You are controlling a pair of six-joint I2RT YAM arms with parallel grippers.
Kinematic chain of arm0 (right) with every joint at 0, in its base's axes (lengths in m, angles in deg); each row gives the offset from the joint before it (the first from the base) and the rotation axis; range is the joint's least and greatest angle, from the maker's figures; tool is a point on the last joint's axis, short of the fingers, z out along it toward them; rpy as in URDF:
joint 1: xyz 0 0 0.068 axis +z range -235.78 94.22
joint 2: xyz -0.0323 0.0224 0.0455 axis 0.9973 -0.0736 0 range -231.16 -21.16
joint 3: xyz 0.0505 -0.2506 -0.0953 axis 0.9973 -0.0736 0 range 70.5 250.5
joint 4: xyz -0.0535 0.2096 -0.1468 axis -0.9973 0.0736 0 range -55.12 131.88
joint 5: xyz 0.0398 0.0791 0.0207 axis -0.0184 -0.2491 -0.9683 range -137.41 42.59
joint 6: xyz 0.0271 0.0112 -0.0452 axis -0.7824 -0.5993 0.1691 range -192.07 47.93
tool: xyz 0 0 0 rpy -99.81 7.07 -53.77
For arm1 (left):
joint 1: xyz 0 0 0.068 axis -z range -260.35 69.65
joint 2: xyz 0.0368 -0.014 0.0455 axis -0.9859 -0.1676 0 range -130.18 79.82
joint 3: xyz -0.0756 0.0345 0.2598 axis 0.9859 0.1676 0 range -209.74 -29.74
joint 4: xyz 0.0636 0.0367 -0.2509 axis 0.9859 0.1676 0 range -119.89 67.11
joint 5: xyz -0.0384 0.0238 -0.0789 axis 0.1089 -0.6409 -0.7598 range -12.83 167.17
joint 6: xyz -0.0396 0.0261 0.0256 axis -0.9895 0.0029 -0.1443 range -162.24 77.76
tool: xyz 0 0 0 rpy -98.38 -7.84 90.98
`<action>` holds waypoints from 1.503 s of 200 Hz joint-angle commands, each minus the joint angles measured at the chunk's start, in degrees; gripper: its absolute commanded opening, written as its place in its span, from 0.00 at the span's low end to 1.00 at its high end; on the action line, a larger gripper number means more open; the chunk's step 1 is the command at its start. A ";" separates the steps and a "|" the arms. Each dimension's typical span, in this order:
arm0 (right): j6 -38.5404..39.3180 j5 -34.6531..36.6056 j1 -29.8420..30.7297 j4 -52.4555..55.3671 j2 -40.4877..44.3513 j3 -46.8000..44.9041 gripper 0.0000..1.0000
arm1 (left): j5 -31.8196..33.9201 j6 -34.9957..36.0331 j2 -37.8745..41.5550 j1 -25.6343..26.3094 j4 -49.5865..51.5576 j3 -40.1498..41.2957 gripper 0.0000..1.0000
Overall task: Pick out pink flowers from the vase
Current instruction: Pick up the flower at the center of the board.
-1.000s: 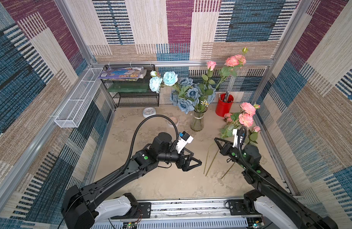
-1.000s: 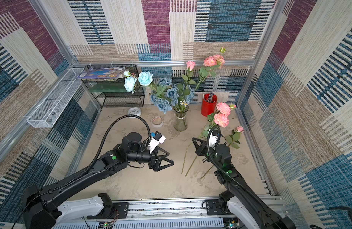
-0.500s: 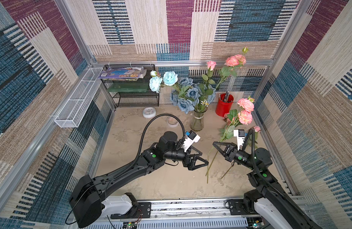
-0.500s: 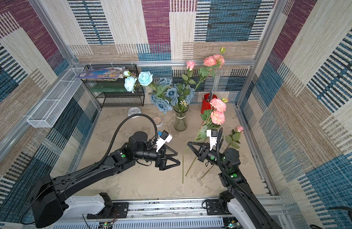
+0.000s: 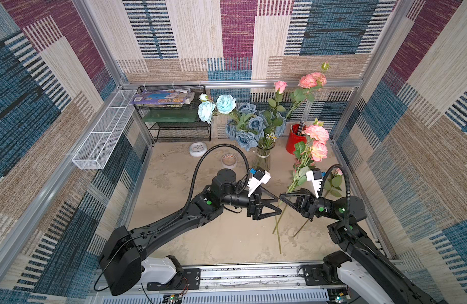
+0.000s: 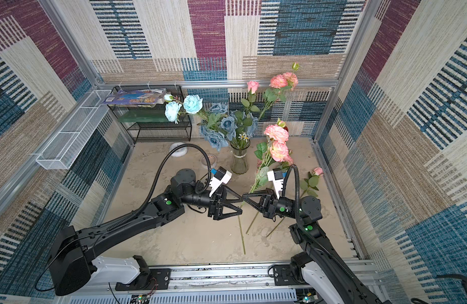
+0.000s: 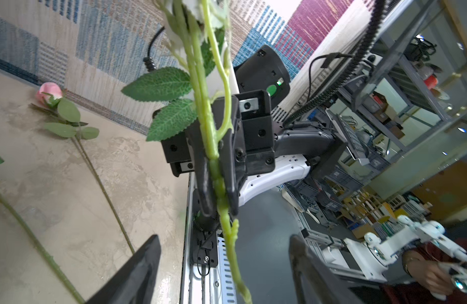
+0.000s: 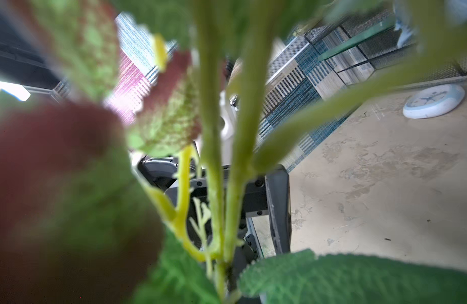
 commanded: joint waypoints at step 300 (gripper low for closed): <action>19.38 2.17 -8.81 32.20 -3.00 13.12 0.00 | -4.64 8.84 -1.11 1.67 29.79 -8.17 0.00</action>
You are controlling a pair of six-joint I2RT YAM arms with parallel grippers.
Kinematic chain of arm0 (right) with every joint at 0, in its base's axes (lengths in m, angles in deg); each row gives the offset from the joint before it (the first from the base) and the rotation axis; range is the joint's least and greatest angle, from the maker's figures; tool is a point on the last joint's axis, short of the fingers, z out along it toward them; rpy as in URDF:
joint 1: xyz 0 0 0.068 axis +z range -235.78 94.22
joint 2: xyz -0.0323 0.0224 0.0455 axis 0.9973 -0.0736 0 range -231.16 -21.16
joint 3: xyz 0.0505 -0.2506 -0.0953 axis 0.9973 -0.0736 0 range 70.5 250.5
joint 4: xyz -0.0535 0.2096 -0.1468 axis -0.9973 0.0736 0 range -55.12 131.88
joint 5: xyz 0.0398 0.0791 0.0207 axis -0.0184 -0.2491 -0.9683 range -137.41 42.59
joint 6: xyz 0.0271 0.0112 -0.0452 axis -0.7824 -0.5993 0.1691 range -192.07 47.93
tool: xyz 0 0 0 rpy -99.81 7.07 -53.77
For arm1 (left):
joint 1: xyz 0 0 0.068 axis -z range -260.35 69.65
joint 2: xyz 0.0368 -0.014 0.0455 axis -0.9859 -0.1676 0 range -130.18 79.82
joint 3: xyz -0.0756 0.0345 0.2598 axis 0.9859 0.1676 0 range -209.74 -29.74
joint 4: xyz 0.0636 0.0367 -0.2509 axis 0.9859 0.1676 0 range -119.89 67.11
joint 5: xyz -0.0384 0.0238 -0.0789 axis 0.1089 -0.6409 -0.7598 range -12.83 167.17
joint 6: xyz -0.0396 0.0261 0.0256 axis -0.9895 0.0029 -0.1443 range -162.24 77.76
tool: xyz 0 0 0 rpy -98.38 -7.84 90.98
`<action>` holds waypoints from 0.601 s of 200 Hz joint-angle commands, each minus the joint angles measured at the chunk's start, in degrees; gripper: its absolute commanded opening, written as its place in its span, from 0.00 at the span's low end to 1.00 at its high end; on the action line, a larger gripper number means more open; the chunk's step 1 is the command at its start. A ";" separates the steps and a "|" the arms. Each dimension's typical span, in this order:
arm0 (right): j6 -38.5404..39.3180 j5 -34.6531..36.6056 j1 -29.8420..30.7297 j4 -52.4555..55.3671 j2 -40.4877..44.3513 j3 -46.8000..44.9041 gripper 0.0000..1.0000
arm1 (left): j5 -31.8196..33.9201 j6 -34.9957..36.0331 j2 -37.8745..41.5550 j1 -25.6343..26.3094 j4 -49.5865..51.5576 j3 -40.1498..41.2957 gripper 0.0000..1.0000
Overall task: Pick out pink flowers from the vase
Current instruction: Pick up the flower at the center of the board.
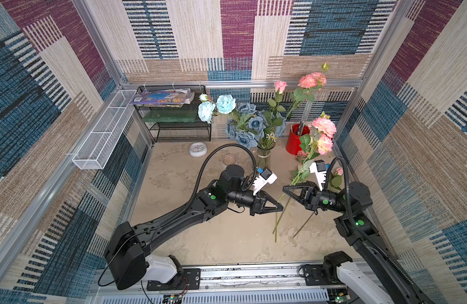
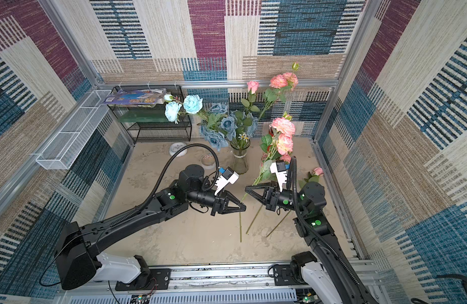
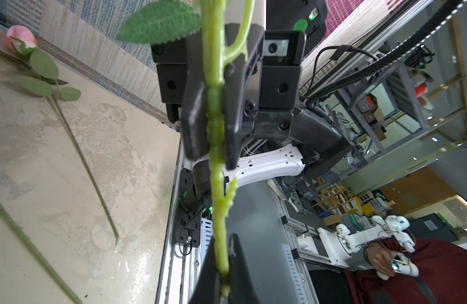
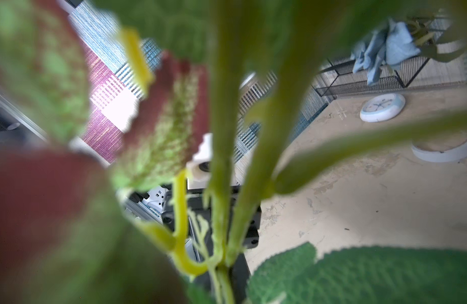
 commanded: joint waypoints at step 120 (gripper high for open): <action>15.18 7.92 -0.07 16.25 -5.51 10.64 0.00 | -2.57 11.34 -3.74 2.89 23.41 -5.00 0.00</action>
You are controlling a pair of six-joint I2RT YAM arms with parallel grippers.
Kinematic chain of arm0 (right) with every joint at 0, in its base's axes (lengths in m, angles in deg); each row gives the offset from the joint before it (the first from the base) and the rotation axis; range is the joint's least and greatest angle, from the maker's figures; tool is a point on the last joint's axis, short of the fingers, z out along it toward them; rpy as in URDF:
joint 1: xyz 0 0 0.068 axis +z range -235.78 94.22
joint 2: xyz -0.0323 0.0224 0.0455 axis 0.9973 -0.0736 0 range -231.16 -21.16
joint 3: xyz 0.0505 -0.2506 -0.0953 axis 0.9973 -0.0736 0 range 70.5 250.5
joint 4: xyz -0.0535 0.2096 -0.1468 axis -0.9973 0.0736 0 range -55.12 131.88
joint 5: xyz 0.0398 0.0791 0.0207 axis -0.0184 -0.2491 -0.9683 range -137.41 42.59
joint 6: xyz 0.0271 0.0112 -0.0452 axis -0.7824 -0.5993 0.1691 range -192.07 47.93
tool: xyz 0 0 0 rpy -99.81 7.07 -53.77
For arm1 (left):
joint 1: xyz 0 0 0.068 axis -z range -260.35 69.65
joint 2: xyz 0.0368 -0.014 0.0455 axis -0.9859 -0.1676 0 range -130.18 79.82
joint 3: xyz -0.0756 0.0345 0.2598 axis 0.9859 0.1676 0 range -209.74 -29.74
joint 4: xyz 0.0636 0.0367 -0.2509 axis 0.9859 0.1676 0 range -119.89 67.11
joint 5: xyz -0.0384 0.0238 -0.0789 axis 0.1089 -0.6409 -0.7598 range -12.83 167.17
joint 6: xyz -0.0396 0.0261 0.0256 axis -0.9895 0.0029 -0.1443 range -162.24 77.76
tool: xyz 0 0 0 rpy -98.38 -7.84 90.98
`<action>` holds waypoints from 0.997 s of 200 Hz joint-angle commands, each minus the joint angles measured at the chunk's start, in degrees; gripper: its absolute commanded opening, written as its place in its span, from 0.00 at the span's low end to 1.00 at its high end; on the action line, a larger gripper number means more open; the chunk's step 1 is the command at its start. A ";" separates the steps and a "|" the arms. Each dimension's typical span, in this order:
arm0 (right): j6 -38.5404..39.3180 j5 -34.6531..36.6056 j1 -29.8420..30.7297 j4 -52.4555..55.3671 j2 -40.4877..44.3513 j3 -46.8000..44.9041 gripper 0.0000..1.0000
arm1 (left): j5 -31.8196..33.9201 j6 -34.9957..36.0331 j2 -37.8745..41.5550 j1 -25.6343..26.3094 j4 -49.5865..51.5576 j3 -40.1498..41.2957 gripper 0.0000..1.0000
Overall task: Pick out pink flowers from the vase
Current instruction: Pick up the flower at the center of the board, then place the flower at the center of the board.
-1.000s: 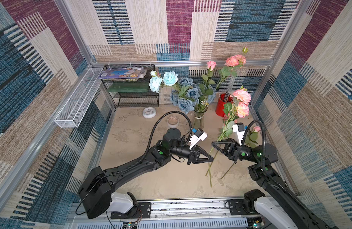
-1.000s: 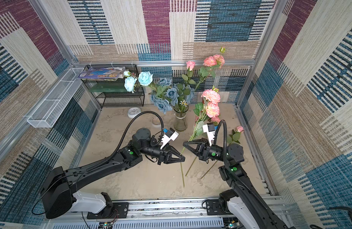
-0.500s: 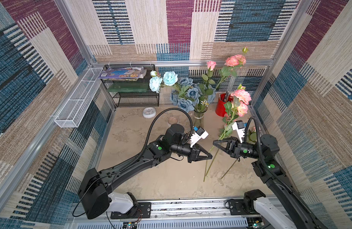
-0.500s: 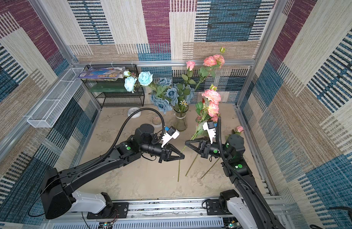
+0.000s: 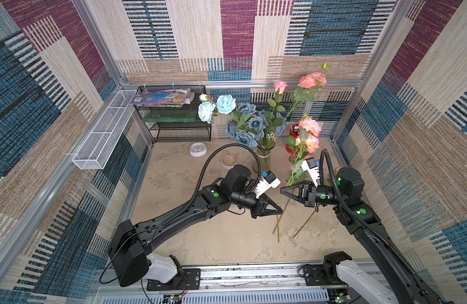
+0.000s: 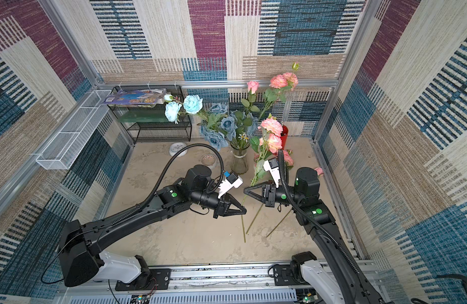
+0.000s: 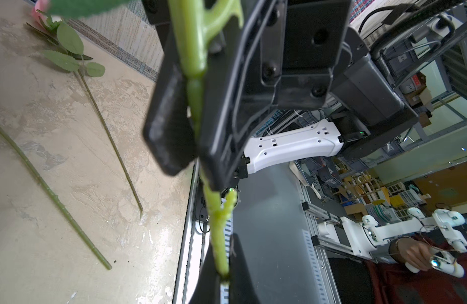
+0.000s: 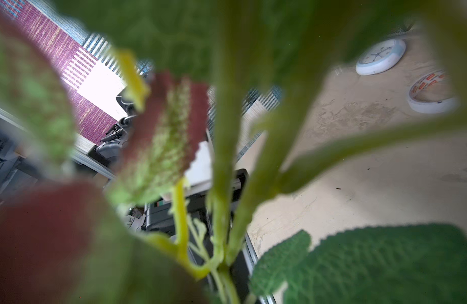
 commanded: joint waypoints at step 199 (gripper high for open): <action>-3.09 26.40 -22.14 -2.84 -24.65 -13.37 0.00 | 25.84 5.93 24.66 -2.57 8.73 9.30 0.89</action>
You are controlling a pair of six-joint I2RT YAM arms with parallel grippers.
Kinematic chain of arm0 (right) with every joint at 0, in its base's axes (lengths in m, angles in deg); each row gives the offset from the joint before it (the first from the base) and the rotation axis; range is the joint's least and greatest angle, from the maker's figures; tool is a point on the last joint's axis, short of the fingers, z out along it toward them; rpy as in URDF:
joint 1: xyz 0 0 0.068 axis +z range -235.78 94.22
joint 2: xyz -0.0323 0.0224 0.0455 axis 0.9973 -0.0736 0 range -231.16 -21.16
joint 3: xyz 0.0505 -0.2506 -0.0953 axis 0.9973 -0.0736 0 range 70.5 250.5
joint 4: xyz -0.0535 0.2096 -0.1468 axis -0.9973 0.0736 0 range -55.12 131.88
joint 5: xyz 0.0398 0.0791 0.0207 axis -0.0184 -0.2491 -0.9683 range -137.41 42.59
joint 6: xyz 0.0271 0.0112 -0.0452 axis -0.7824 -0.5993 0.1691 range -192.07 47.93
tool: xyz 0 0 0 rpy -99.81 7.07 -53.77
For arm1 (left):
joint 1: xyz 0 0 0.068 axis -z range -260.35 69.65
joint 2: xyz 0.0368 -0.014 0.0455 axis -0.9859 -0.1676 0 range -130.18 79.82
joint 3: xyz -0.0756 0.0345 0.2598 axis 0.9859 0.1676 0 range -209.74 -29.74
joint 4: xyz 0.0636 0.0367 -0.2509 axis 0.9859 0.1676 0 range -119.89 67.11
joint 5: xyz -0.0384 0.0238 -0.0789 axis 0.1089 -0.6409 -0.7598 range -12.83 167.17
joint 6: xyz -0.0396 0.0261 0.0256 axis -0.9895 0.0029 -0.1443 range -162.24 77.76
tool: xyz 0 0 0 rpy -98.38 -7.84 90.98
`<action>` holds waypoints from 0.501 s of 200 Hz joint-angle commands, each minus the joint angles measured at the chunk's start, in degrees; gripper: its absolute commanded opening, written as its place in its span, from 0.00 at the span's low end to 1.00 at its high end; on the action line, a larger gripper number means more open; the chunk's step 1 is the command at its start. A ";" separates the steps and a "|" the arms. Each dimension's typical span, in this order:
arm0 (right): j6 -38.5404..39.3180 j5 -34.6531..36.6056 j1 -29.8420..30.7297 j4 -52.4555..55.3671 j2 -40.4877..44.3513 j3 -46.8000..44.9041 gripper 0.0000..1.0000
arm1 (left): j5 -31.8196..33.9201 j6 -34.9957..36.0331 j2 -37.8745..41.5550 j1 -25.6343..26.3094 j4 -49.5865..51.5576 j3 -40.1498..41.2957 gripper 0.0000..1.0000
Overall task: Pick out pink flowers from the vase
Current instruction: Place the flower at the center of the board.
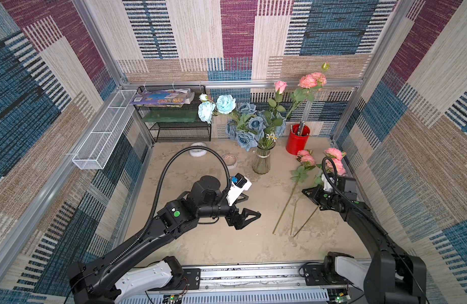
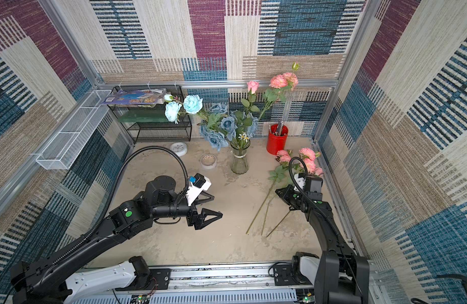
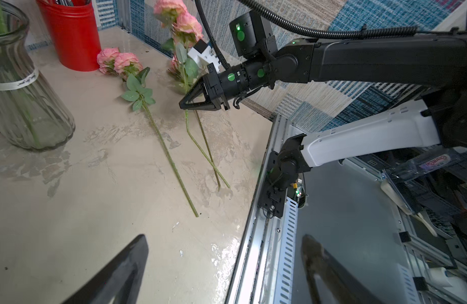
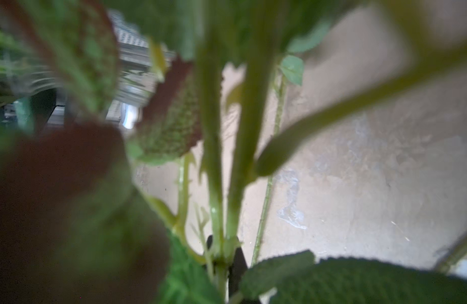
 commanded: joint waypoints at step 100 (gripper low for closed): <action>-1.19 10.96 2.04 -7.56 -10.85 3.24 0.39 | 4.24 -1.18 1.59 -1.21 -4.29 2.47 0.89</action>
